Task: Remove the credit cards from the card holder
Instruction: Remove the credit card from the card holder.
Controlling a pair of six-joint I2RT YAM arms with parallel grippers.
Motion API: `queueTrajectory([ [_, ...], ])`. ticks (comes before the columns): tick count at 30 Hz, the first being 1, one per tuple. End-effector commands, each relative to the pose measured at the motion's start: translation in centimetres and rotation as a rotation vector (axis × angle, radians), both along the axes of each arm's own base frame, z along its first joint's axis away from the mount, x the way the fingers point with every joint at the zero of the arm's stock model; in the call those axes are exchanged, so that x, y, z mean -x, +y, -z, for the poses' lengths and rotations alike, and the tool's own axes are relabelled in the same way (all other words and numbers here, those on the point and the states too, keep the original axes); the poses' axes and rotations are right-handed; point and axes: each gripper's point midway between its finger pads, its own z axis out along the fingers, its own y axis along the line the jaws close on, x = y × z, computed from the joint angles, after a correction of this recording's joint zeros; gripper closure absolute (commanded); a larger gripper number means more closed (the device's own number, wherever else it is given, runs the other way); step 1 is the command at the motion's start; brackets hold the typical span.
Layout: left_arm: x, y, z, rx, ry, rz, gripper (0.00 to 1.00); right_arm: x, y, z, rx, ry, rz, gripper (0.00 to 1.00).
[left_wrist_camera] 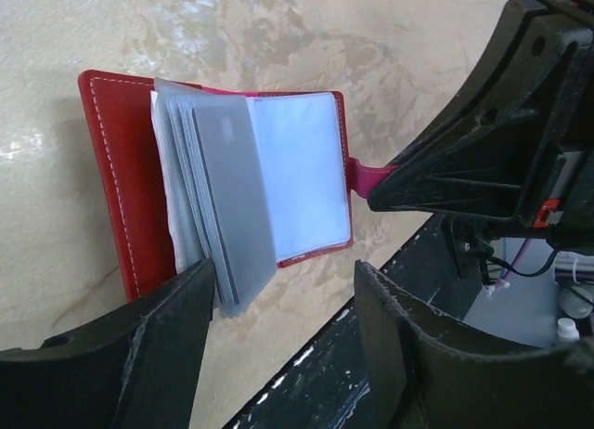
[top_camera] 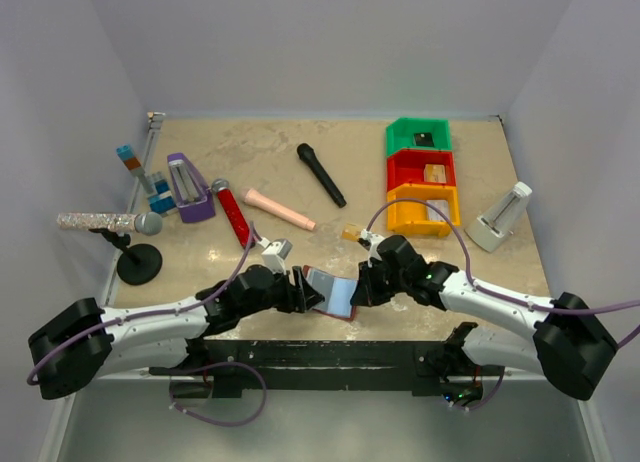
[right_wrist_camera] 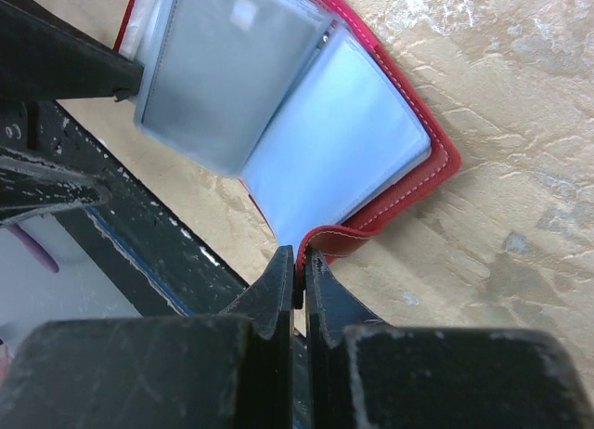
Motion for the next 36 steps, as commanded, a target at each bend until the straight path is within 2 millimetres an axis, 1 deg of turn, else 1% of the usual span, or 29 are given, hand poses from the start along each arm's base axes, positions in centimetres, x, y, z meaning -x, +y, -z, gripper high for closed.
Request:
queueTrajectory([
  [1,-0.2,-2.4,-3.0,0.089,-0.049,0.073,0.35,-0.2,1.0,-0.9,-0.038,-0.021,-0.037,1.0],
  [10,-0.3,-2.9,-3.2,0.09,-0.05,0.088,0.35,-0.3,1.0,-1.0,-0.035,-0.024,-0.039,1.0],
  [19,-0.1,-3.6,-4.1,0.114,-0.062,0.119,0.36,-0.4,1.1,-0.9,-0.034,-0.023,-0.039,1.0],
  [23,-0.2,-3.3,-3.7,0.105,-0.055,0.103,0.37,-0.3,1.0,-0.9,-0.032,-0.025,-0.039,1.0],
  [31,-0.5,-1.9,-2.3,0.067,-0.037,0.037,0.38,-0.3,0.7,-0.8,-0.023,-0.028,-0.037,1.0],
  [32,-0.4,-1.7,-2.1,0.058,-0.028,0.035,0.38,-0.3,0.7,-0.8,-0.023,-0.028,-0.035,1.0],
  [33,-0.9,-1.3,-1.7,0.038,-0.032,0.005,0.39,-0.3,0.6,-0.8,-0.019,-0.03,-0.033,1.0],
  [36,-0.8,-0.2,-0.2,-0.024,0.006,-0.034,0.4,-0.4,0.3,-0.7,-0.003,-0.032,-0.022,1.0],
])
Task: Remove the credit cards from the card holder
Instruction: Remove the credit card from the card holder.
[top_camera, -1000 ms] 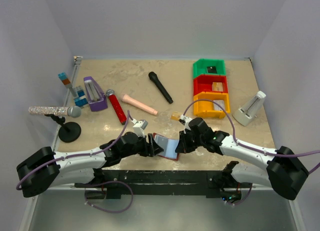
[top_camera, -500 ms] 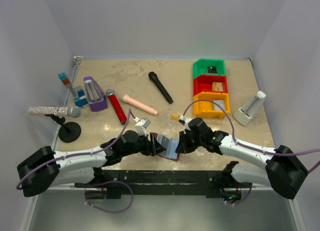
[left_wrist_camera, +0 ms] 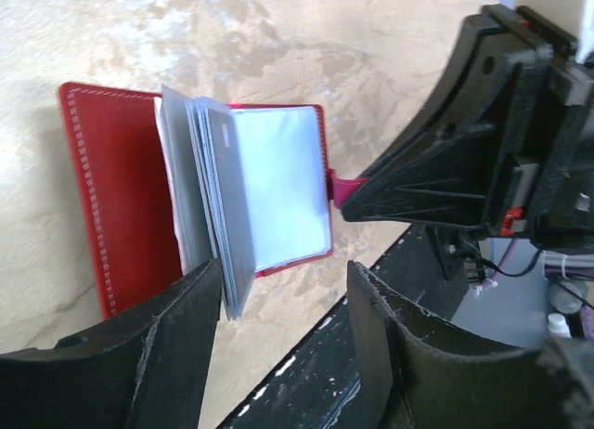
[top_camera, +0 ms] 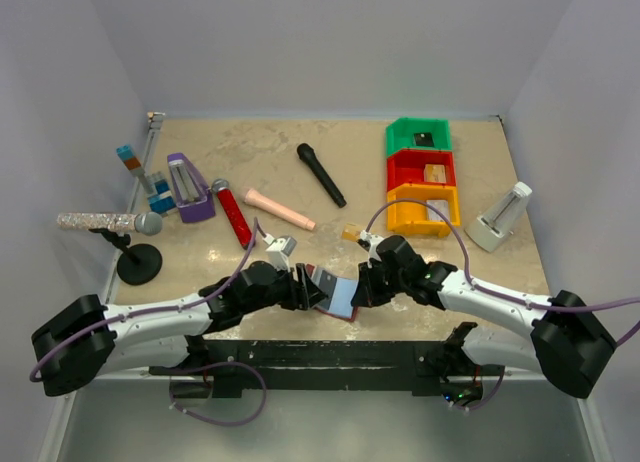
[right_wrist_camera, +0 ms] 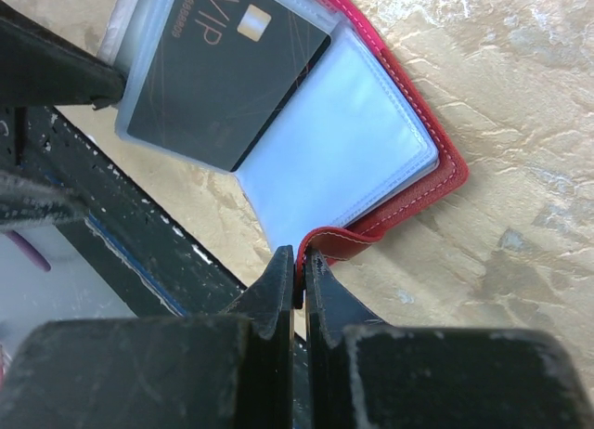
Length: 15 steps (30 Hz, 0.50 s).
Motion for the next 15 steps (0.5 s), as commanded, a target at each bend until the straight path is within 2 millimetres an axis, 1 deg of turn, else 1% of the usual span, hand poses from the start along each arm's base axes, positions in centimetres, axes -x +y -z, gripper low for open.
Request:
queueTrajectory([
  [1,-0.7,1.7,1.5,-0.067,0.027,-0.093,0.4,-0.5,0.4,-1.0,-0.013,-0.04,-0.013,1.0],
  [7,-0.6,3.8,3.3,-0.13,0.071,-0.171,0.42,-0.8,-0.8,-0.4,0.052,-0.039,0.035,1.0],
  [9,-0.5,4.3,3.7,-0.138,0.076,-0.187,0.43,-0.9,-1.1,-0.4,0.064,-0.042,0.045,0.96],
  [12,-0.4,5.2,4.3,-0.153,0.085,-0.212,0.43,-1.0,-1.4,-0.5,0.082,-0.044,0.057,0.81],
  [15,-0.3,5.8,4.3,-0.149,0.085,-0.231,0.43,-1.2,-1.8,-1.0,0.095,-0.057,0.071,0.66],
])
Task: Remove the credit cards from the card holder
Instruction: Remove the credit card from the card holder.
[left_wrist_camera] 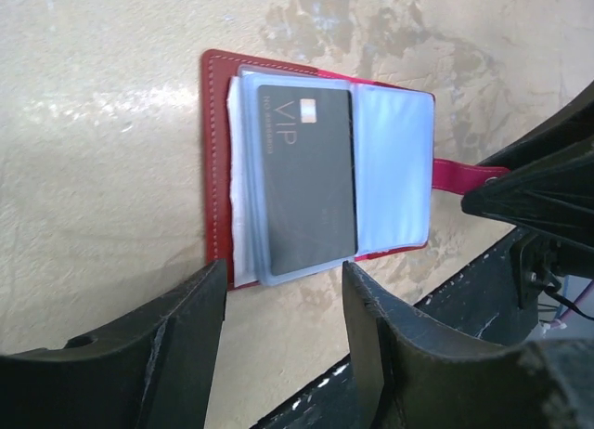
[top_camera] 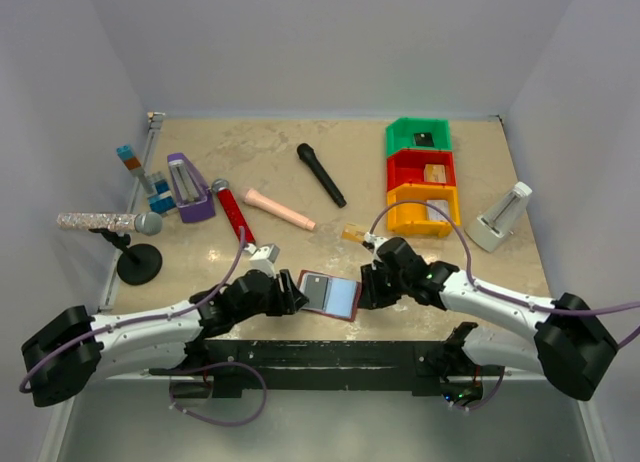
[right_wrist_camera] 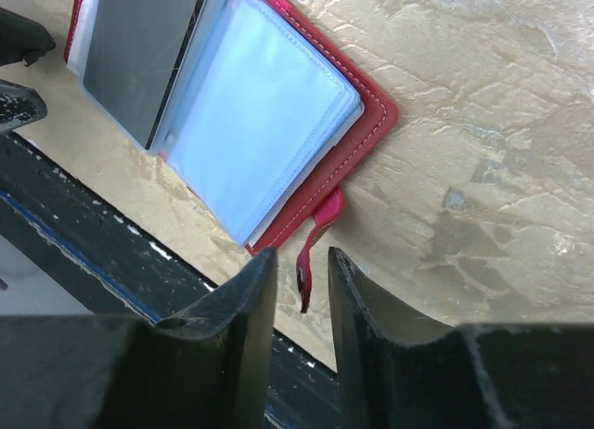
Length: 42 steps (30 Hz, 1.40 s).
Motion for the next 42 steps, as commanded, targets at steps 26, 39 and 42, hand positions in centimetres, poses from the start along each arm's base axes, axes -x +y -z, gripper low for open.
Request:
queueTrajectory([
  [26,-3.7,0.7,-3.5,0.025,-0.22,-0.101,0.74,-3.2,9.7,-7.2,-0.502,-0.026,-0.022,0.55],
  [39,-3.5,0.6,-1.1,-0.012,-0.161,-0.107,0.84,-3.4,10.2,-2.8,-0.436,0.078,0.014,0.55],
  [42,-3.4,0.5,-0.9,-0.013,-0.156,-0.103,0.86,-3.3,10.4,-2.3,-0.438,0.096,0.008,0.55],
])
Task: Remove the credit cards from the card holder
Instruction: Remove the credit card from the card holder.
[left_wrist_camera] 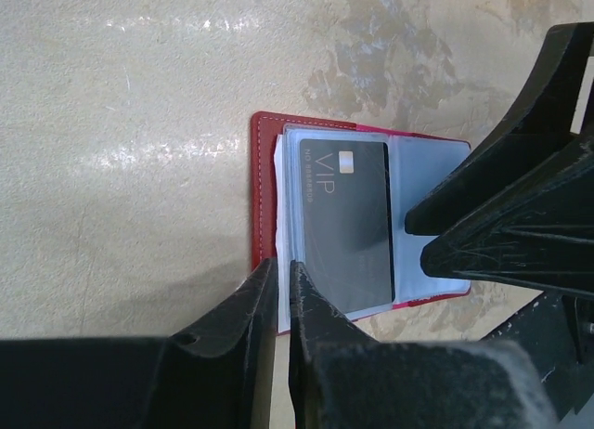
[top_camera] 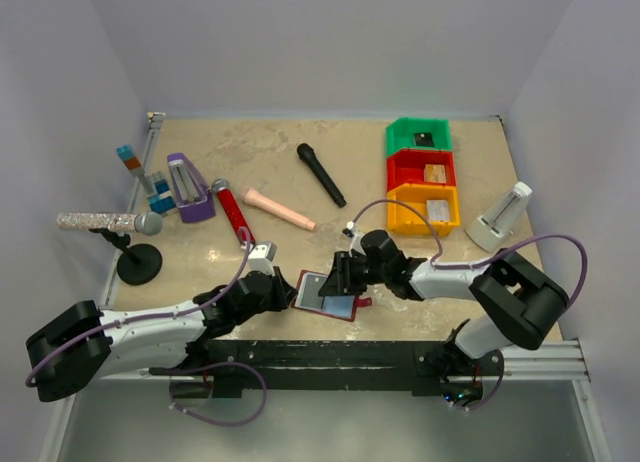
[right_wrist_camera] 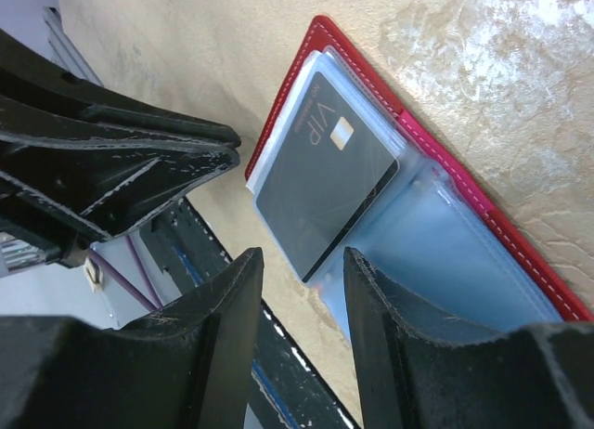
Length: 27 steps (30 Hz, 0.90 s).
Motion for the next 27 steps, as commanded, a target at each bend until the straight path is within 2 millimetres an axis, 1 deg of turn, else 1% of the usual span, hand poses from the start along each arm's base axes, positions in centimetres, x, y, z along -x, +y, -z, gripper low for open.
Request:
queueTrajectory([
  [1,-1.0,-0.9,-1.6,0.063,-0.03,-0.025,0.87,-0.6,1.6,-1.3,-0.07,-0.017,-0.021,0.55],
  [10,-0.2,-0.8,-0.5,0.069,0.005,-0.014,0.91,-0.5,1.6,-0.4,-0.057,0.005,-0.023,0.56],
  [15,0.2,-1.1,0.0,0.073,0.025,0.006,0.94,-0.5,1.8,-0.4,-0.064,0.009,-0.024,0.56],
  [19,0.7,-1.2,0.8,0.079,0.054,0.018,0.96,-0.6,1.9,-0.6,-0.079,0.008,-0.022,0.57],
  [23,1.2,-1.1,1.5,0.089,0.073,0.02,0.98,-0.7,1.9,-0.6,-0.099,0.02,-0.008,0.57],
  [27,1.4,-1.0,1.7,0.094,0.081,0.019,0.98,-0.8,2.2,-0.6,-0.114,0.037,0.002,0.57],
])
